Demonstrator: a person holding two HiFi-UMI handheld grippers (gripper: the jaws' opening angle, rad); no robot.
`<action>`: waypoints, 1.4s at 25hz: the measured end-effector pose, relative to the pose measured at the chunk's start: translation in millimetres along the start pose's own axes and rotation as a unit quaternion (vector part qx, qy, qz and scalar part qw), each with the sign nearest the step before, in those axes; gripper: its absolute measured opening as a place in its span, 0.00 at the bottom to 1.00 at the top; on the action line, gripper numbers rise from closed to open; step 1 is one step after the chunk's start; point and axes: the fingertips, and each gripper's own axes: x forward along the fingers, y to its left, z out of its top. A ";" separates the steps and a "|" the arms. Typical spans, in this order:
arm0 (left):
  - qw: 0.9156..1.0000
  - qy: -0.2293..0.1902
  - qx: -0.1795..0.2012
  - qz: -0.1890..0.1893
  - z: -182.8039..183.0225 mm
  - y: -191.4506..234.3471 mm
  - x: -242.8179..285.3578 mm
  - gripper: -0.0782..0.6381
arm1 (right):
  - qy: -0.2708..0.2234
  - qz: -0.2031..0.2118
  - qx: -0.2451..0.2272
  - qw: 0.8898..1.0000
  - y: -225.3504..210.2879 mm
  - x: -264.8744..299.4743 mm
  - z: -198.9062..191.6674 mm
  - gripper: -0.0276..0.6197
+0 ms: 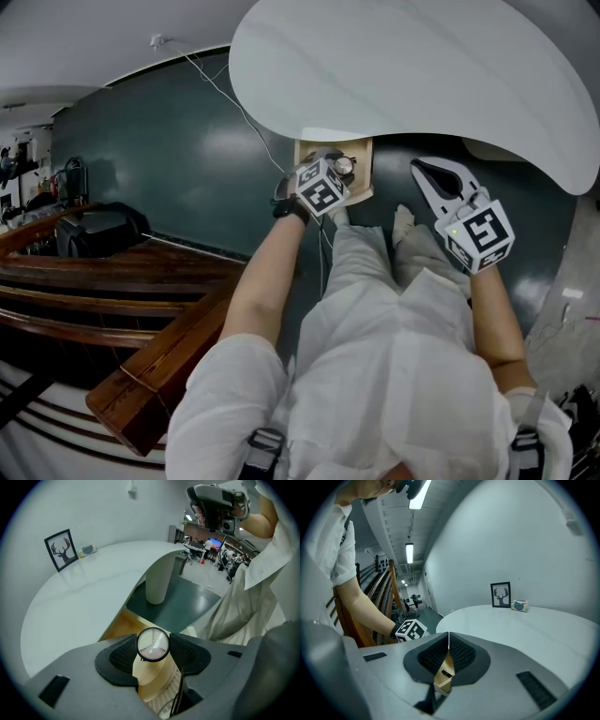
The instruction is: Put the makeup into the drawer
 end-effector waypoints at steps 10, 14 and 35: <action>1.000 0.018 0.009 0.005 -45.8 10.5 40.4 0.43 | 0.025 -0.002 0.001 1.000 15.9 13.8 -20.2 0.06; 0.999 0.029 0.031 -0.002 -61.7 16.8 57.6 0.43 | 0.034 -0.004 0.008 0.999 19.3 21.7 -28.2 0.06; 0.993 0.021 0.100 -0.067 -71.7 43.8 133.5 0.42 | 0.049 -0.053 0.061 0.996 17.4 47.1 -64.7 0.06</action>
